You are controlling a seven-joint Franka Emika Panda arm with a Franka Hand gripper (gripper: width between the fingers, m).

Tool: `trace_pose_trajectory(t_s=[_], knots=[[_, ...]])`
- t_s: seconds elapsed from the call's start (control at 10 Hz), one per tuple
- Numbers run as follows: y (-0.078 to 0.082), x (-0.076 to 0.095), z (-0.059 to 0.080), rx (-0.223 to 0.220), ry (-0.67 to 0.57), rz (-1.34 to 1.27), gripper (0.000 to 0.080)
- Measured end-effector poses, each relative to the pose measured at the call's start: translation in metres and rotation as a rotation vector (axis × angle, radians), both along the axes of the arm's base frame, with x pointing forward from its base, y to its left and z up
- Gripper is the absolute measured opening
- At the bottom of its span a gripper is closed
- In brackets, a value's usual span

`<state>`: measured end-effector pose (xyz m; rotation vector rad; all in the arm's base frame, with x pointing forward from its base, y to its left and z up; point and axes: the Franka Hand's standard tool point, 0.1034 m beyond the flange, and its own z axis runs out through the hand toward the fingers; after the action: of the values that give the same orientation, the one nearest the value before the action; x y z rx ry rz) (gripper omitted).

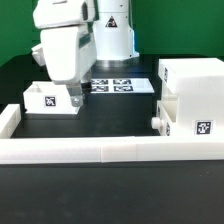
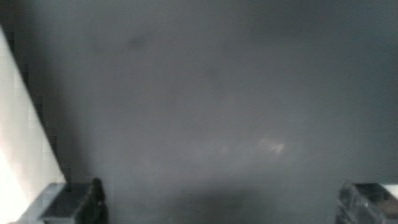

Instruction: Assemble drawer

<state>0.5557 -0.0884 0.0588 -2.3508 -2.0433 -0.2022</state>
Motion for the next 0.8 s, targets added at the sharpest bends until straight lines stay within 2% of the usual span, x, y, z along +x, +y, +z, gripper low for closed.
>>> trace_pose_trajectory(t_s=[0.1, 0.5, 0.7, 0.8], knots=[[-0.0059, -0.0013, 0.0087, -0.009, -0.006, -0.006, 0.0649], [-0.0051, -0.0018, 0.0076, -0.003, -0.001, -0.052, 0.0649], [-0.0049, -0.0018, 0.0075, 0.012, 0.011, -0.177, 0.0649], [-0.0092, -0.0040, 0.0097, 0.029, 0.024, -0.323, 0.0649]])
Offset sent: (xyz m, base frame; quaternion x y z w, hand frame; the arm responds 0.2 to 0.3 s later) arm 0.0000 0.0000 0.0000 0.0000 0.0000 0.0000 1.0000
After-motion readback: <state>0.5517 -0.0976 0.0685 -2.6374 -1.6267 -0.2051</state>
